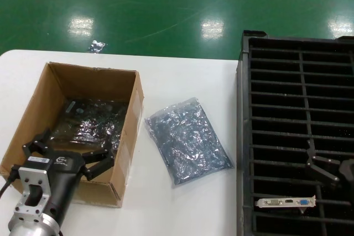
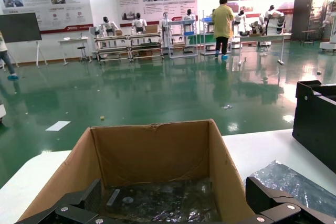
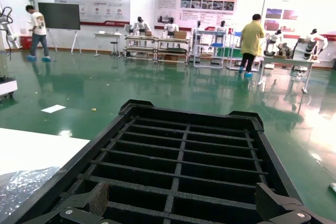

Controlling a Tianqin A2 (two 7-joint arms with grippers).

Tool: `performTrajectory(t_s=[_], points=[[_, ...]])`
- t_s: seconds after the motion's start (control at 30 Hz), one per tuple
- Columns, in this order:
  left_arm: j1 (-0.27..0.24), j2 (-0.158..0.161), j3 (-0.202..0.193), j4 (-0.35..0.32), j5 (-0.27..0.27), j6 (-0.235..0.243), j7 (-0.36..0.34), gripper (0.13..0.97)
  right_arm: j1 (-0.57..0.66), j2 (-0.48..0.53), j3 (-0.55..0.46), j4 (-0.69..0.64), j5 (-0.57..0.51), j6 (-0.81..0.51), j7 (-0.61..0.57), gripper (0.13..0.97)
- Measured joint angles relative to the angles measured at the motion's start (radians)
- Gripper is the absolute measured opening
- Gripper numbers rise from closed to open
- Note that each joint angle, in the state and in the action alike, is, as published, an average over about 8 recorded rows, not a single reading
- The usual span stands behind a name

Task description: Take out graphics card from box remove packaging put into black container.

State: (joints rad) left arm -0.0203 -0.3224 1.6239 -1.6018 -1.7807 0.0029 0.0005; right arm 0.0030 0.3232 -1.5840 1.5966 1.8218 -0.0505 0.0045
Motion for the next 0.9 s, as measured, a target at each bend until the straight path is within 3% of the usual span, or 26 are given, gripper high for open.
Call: performTrajectory(t_s=[0.9], points=[[0.0, 0.0, 0.0, 0.0, 0.0, 0.0, 0.0, 0.966, 0.0, 0.0, 0.0, 0.0, 0.0, 0.0, 0.0, 0.966]])
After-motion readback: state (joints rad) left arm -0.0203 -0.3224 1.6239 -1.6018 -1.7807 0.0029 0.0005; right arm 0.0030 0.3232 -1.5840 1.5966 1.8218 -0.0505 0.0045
